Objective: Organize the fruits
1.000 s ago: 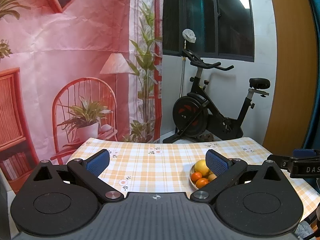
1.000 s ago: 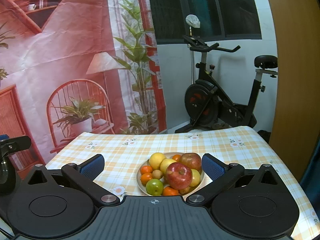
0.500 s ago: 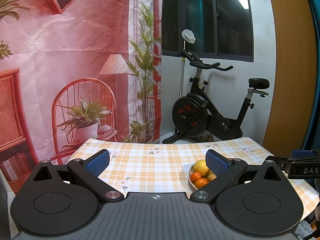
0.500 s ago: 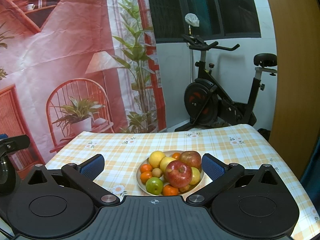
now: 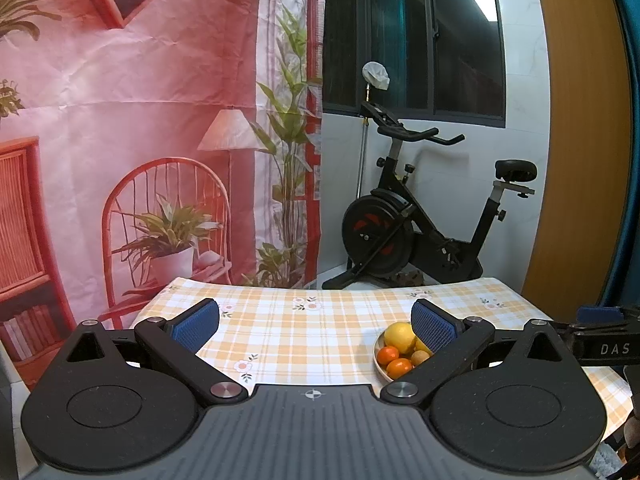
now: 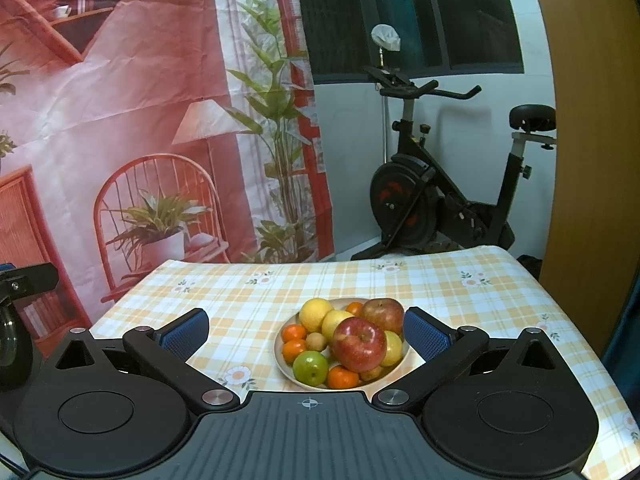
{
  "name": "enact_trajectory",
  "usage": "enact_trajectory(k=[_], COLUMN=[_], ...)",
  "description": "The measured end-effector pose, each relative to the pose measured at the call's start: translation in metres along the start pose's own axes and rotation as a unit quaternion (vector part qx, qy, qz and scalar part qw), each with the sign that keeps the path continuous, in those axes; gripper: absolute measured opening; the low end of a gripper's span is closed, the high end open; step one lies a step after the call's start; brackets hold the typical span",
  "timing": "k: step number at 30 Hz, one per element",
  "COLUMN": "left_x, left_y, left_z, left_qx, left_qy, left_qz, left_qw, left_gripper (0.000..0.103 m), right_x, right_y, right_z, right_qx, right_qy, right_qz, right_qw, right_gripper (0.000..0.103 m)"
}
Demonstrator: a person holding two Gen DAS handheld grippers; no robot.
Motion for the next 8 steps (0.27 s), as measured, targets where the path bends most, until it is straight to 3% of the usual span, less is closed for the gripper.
enact_trajectory(k=[8], left_x=[0.0011], left_y=[0.0004], left_z=[-0.0001], left_qx=[0.001], left_qy=[0.002], left_qz=[0.005], left_qw=[1.0], left_gripper=[0.103], right_x=[-0.0027], right_y=[-0.004], right_z=[-0.0012], right_qx=[-0.002], right_qy=[0.0], right_qz=[0.0], right_qw=[1.0], right_gripper=[0.103])
Point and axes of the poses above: each gripper's, at about its wrist camera, not at the fingertips, and z roughly against the way its jaws point, x to its right, y to its top, the point moved 6 cm from there along -z, roughly the way its jaws point, and after that the axes turned 3 degrees about -y, right-handed, at the moved point
